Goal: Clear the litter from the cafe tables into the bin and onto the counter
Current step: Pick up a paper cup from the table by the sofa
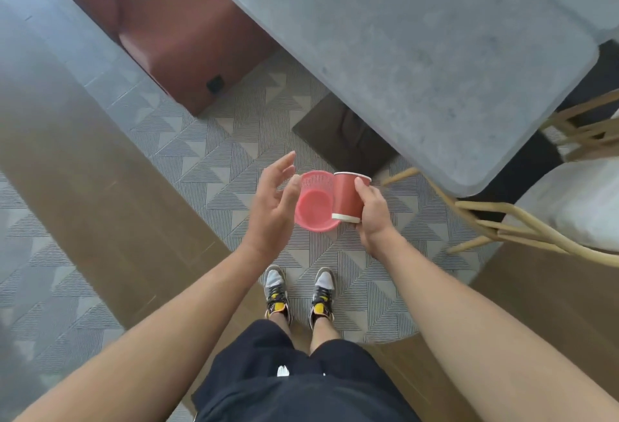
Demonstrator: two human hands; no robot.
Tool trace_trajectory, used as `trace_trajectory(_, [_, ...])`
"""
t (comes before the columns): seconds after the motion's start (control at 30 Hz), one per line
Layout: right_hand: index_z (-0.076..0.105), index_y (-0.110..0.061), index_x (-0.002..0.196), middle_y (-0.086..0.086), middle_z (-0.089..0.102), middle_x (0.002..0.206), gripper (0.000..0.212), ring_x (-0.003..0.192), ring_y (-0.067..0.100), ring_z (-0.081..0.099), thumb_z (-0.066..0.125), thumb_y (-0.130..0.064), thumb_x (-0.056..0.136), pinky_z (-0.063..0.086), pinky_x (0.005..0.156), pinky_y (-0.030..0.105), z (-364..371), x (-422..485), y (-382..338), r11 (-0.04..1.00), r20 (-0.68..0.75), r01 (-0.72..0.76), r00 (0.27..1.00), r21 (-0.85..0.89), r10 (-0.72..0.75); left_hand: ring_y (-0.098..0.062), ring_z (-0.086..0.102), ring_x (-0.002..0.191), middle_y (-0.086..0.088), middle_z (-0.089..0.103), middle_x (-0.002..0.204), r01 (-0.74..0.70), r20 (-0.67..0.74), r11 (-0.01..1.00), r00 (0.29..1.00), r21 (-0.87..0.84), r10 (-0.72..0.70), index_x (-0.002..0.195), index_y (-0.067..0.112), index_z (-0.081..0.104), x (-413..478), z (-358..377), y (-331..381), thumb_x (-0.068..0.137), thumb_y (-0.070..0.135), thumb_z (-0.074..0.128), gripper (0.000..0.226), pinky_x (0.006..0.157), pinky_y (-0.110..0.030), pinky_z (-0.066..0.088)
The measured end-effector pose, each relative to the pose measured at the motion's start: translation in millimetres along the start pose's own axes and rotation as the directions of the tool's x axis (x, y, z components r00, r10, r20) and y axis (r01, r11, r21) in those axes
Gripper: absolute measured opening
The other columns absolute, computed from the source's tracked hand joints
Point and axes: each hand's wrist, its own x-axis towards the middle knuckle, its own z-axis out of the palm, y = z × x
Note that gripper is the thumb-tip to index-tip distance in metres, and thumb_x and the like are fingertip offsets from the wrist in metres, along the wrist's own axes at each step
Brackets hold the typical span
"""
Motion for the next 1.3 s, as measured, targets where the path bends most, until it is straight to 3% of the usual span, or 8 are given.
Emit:
trace_trajectory(0.17, [0.058,-0.020,0.138,0.012,0.067,0.132,0.074,0.106,0.030,0.070,0.071,-0.061,0.078,0.057,0.064,0.033,17,26,5,0.997,-0.036,0.013,0.999,-0.077,-0.016,-0.015,0.052,0.141,-0.004,0.052,0.151,0.027,-0.006,0.999,1.000,-0.019,-0.028,0.152,0.020,0.048,17,-9,-3,0.101,0.037,0.049,0.053,0.111,-0.025,0.046])
trace_trajectory(0.37, [0.055,-0.019,0.137,0.005,0.067,0.126,0.051,0.104,0.021,0.068,0.068,-0.050,0.099,0.055,0.072,0.033,22,50,7,0.979,-0.097,0.048,0.993,-0.200,-0.068,-0.015,0.052,0.142,-0.004,0.052,0.151,0.020,-0.018,0.999,1.000,-0.029,-0.021,0.151,0.021,0.048,28,-22,-9,0.101,0.037,0.049,0.053,0.110,-0.019,0.045])
trace_trajectory(0.63, [0.055,-0.023,0.133,-0.008,0.065,0.113,0.041,0.095,0.010,0.065,0.068,-0.045,0.101,0.052,0.051,0.014,28,109,40,0.979,-0.136,0.002,0.990,-0.203,-0.030,-0.017,0.052,0.141,-0.006,0.051,0.152,0.079,-0.027,0.994,0.996,-0.077,-0.081,0.148,0.023,0.049,64,-7,-85,0.101,0.035,0.051,0.049,0.102,-0.011,0.045])
trace_trajectory(0.8, [0.055,-0.030,0.128,-0.003,0.066,0.124,0.045,0.103,0.013,0.065,0.071,-0.054,0.094,0.053,0.072,0.029,26,166,84,0.983,-0.138,-0.018,0.990,-0.180,-0.007,-0.014,0.053,0.141,-0.004,0.052,0.153,0.099,-0.039,0.991,0.994,-0.085,-0.103,0.146,0.029,0.049,90,14,-159,0.101,0.037,0.050,0.046,0.109,-0.020,0.045])
trace_trajectory(0.93, [0.055,-0.025,0.130,0.004,0.066,0.128,0.075,0.113,0.027,0.068,0.071,-0.068,0.071,0.060,0.092,0.048,23,216,127,0.992,-0.176,-0.037,0.984,-0.117,0.016,-0.008,0.056,0.135,-0.007,0.056,0.147,0.070,-0.031,0.996,0.997,-0.061,-0.072,0.149,0.016,0.050,102,34,-228,0.101,0.032,0.051,0.050,0.104,-0.014,0.046])
trace_trajectory(1.07, [0.058,-0.027,0.115,0.007,0.069,0.125,0.061,0.110,0.027,0.070,0.071,-0.067,0.071,0.057,0.075,0.038,14,258,170,0.996,-0.182,-0.054,0.982,-0.074,0.040,0.007,0.057,0.125,-0.002,0.059,0.140,0.085,-0.014,0.995,0.996,-0.059,-0.086,0.141,0.025,0.052,105,54,-289,0.101,0.032,0.052,0.040,0.099,-0.009,0.045])
trace_trajectory(1.13, [0.058,-0.027,0.118,0.008,0.070,0.125,0.055,0.110,0.029,0.071,0.074,-0.063,0.079,0.055,0.070,0.035,9,279,188,0.995,-0.198,-0.065,0.979,-0.069,0.050,0.004,0.057,0.128,0.000,0.059,0.141,0.100,0.003,0.994,0.995,-0.049,-0.100,0.142,0.026,0.052,108,60,-317,0.101,0.036,0.052,0.041,0.100,-0.009,0.046])
trace_trajectory(1.3, [0.054,-0.021,0.130,0.006,0.067,0.125,0.048,0.107,0.024,0.070,0.074,-0.049,0.096,0.065,0.083,0.045,4,315,217,0.997,-0.250,-0.068,0.967,-0.047,0.054,-0.008,0.057,0.133,-0.002,0.060,0.142,0.111,0.006,0.993,0.994,-0.041,-0.111,0.145,0.021,0.054,111,71,-369,0.102,0.040,0.053,0.047,0.102,-0.011,0.046])
